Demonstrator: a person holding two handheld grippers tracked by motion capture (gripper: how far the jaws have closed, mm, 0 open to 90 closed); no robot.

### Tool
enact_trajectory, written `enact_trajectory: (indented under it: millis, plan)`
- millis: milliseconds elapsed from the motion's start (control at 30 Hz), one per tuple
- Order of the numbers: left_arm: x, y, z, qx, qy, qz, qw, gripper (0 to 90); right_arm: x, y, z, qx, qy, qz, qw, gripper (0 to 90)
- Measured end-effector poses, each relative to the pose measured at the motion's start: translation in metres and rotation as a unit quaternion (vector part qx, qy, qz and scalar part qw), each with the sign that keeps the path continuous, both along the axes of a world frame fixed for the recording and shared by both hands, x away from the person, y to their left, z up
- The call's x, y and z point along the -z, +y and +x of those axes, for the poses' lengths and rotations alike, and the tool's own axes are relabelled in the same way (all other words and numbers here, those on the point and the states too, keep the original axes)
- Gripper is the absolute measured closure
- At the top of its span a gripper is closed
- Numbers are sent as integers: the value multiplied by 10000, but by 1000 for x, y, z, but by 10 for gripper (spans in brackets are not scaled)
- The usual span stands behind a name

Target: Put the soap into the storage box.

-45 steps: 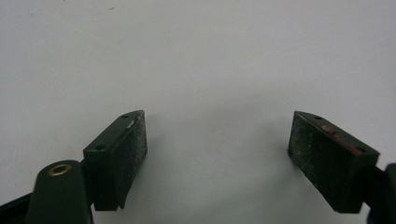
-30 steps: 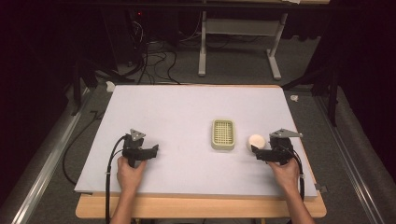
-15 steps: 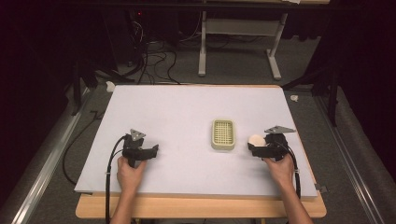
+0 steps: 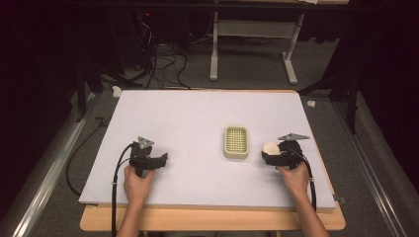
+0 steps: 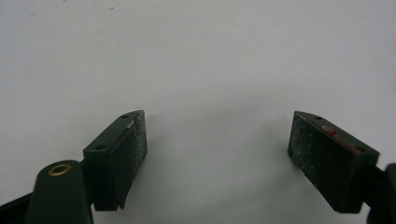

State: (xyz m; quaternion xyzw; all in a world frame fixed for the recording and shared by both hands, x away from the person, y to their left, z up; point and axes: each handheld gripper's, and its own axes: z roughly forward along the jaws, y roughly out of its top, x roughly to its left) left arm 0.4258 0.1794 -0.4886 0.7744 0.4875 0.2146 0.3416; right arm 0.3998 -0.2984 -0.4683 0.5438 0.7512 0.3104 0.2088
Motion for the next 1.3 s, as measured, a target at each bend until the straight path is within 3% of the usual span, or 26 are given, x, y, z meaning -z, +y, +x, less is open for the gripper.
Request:
enact_trajectory:
  millis: [300,500,1300]
  plan:
    - [0,0,0,1,-1,2,10000,201,3,0,2,-34,55,-40,10000,148]
    - [0,0,0,0,-3,3,10000,201,4,3,2,-141,30,-69,9999,236]
    - [0,0,0,-1,21,-12,10000,198,1,4,-1,-155,-113,-109,9998,245]
